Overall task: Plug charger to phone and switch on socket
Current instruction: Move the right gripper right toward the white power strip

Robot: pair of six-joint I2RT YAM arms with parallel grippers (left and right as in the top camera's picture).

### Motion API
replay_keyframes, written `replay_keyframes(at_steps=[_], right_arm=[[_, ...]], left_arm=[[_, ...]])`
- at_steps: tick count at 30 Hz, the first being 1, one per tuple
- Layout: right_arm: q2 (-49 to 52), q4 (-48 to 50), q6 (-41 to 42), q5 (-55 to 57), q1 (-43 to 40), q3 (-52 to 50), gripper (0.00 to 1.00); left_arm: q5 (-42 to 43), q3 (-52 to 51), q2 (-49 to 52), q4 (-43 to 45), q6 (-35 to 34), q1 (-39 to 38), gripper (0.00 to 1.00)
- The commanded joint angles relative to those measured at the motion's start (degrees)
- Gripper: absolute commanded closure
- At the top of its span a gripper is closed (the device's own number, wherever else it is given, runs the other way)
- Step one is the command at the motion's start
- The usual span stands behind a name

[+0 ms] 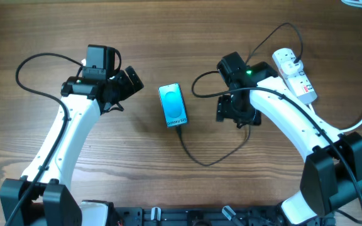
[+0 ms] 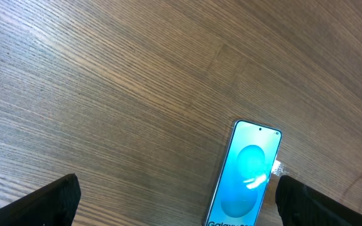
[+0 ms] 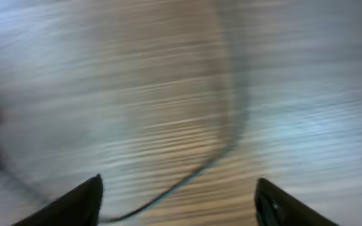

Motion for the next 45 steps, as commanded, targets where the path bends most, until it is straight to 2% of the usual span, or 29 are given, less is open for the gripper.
replay_keyframes(at_steps=[1,5,12,17,24,26,27,30,39,42,45], right_arm=[[-1.2,-1.66,11.3,12.07,-0.83,1.01,0.17],[-1.2,-1.84,10.78,12.04,-4.9,1.01,0.13],[-1.2,-1.14,10.67,11.85,-15.65,1.01,0.11],[-1.2,1.27,10.67,11.85,-21.18,1.01,0.04],[-1.2,6.29,10.58,11.45,-24.13,1.01,0.0],[-1.2,11.02,2.8,11.45,-24.13,1.01,0.0],[-1.07,14.29,-0.22,11.43,-24.13,1.01,0.0],[-1.01,19.45,0.2,13.38,-24.52,1.01,0.0],[2.43,24.5,0.37,23.3,-31.15,0.98,0.0],[3.61,25.38,0.33,23.93,-33.92,0.96,0.04],[4.87,27.8,-0.07,24.22,-36.94,0.96,0.12]], left_arm=[[-0.57,0.35,0.22,-0.04,0.9,0.31,0.0],[-0.57,0.35,0.22,-0.04,0.9,0.31,0.0],[-0.57,0.35,0.22,-0.04,0.9,0.31,0.0],[-0.59,0.35,0.22,-0.04,0.9,0.31,0.0],[-0.57,0.35,0.22,-0.04,0.92,0.31,0.0],[-0.59,0.35,0.22,-0.04,0.9,0.31,0.0],[-0.57,0.35,0.22,-0.04,0.92,0.31,0.0],[-0.57,0.35,0.22,-0.04,0.92,0.31,0.0],[-0.59,0.35,0.22,-0.04,0.92,0.31,0.0],[-0.57,0.35,0.22,-0.04,0.92,0.31,0.0],[-0.57,0.35,0.22,-0.04,0.92,0.31,0.0]])
